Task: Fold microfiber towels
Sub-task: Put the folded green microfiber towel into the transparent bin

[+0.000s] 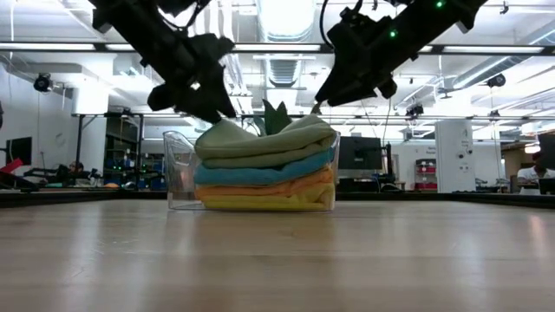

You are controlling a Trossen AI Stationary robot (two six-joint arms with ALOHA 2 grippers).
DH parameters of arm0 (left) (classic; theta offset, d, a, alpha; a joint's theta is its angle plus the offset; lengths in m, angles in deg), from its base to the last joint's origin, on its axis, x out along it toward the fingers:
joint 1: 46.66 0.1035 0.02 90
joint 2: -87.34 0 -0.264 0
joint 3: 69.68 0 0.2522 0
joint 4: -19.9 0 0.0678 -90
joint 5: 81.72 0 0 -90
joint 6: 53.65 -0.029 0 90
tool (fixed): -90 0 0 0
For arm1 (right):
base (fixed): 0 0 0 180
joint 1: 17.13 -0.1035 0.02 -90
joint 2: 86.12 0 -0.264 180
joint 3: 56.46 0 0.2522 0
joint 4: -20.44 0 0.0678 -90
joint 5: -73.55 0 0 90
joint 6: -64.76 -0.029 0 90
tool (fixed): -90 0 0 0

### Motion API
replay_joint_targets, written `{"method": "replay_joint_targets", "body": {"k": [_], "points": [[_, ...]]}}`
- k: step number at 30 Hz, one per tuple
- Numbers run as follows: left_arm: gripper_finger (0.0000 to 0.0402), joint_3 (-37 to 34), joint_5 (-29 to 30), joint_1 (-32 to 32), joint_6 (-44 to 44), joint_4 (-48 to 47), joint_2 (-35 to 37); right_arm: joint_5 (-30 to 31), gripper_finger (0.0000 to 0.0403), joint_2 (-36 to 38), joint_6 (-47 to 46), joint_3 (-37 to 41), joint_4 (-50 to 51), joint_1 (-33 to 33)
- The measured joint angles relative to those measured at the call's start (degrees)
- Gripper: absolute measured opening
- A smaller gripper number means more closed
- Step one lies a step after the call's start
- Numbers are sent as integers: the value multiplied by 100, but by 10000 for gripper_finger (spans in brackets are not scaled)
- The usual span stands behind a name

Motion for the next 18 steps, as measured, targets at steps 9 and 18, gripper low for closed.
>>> {"method": "replay_joint_targets", "body": {"k": [9, 18], "points": [[144, -42, -153, 0, 0, 10, 610, -2, 170, -9, 147, 0, 39, -42], [144, -55, -157, -11, 0, 290, 825, -6, 168, -5, 298, 0, 32, -39]]}}
